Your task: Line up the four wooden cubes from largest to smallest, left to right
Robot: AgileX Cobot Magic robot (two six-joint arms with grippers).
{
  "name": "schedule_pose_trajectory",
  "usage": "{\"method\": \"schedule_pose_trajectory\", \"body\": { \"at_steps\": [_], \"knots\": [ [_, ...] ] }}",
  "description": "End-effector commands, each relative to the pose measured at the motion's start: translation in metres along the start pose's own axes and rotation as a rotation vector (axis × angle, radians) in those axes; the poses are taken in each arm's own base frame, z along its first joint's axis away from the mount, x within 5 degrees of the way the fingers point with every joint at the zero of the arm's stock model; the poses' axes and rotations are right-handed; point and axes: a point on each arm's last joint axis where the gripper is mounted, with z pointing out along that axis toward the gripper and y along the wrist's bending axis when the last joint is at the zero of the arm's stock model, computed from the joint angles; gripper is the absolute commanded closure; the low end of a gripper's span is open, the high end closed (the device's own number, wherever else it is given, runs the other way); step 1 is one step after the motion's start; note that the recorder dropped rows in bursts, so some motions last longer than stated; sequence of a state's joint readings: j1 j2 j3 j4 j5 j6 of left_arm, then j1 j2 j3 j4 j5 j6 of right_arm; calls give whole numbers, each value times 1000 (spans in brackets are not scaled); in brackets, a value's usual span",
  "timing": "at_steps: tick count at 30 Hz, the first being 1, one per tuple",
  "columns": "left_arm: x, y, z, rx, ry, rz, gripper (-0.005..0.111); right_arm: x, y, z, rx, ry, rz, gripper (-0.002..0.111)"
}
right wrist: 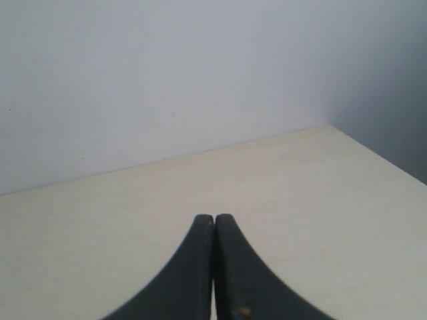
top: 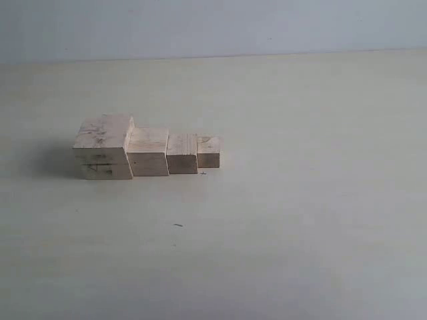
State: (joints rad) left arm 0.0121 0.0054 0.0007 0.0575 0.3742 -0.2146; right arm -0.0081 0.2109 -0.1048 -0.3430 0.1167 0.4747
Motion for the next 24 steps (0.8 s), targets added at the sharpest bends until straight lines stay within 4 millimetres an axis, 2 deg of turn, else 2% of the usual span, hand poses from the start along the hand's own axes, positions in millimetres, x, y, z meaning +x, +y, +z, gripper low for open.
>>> {"method": "schedule_pose_trajectory", "body": {
  "at_steps": [1,12,24],
  "knots": [
    [-1,0,0,7,-10,-2,107,3,-1,-5,2,-30,3,108],
    [-1,0,0,7,-10,-2,107,32,0,-9,-48,4,-62,108],
    [-1,0,0,7,-10,-2,107,44,-1,-14,-46,110,-110,108]
  ]
}}
